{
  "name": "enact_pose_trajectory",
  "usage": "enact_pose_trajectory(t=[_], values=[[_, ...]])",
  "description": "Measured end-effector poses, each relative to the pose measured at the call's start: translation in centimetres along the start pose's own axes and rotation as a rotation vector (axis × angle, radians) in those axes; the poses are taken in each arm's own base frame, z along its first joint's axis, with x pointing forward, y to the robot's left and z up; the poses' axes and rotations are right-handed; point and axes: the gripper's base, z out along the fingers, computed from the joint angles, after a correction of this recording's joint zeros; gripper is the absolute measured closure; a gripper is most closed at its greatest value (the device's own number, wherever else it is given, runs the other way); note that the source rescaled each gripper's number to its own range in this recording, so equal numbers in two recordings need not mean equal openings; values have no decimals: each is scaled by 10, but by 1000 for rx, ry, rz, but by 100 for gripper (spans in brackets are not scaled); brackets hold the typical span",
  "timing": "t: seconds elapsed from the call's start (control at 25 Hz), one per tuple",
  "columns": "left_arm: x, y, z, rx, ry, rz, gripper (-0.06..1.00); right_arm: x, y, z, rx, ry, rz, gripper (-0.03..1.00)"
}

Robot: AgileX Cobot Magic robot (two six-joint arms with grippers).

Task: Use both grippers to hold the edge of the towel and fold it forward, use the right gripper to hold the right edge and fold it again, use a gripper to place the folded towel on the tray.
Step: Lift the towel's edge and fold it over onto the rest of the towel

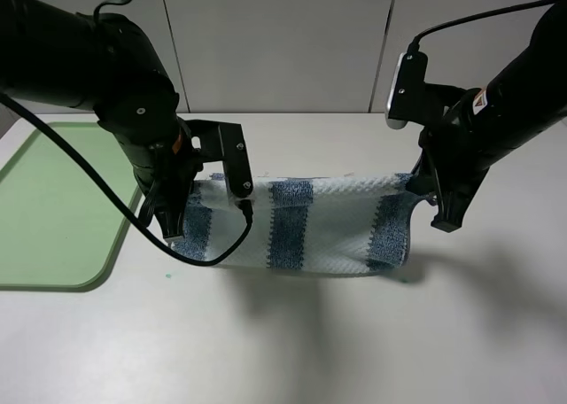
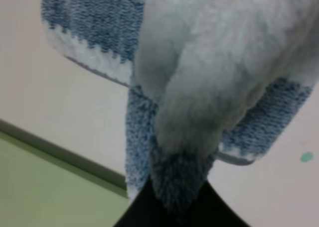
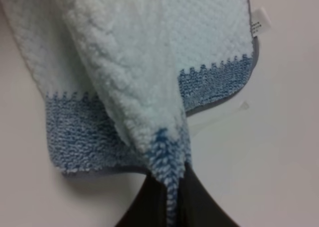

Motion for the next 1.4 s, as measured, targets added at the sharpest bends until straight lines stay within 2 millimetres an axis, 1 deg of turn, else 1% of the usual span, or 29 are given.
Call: enact_pose_trajectory(t=[0.16,0.32,0.48,0.64,0.88,1.0,1.12,1.32,1.4], values=[[-3,1,6,-7,7,18,94,-2,-3,21,-41,41,-1,97],[-5,2,17,3,10,14,94,-8,-9,32,-51,51,-1,97],[0,13,27,-1,-7,-34,94,-18,-19,34,-34,35,-1,97],[6,25,30,-16,-32,-75,94,-23,-27,39,-23,27,3,97],[12,36,35,-35,-72,-116,94,-24,-30,52,-23,33,-1,97],[14,39,37,-41,-86,-122,94,-25,-31,58,-22,33,-3,97],[12,39,43,-34,-80,-111,94,-25,-31,62,-24,35,-4,97],[7,36,60,-17,-55,-79,94,-26,-32,63,-6,20,-7,97],[6,35,64,-14,-57,-71,94,-26,-32,63,-4,19,-8,97]])
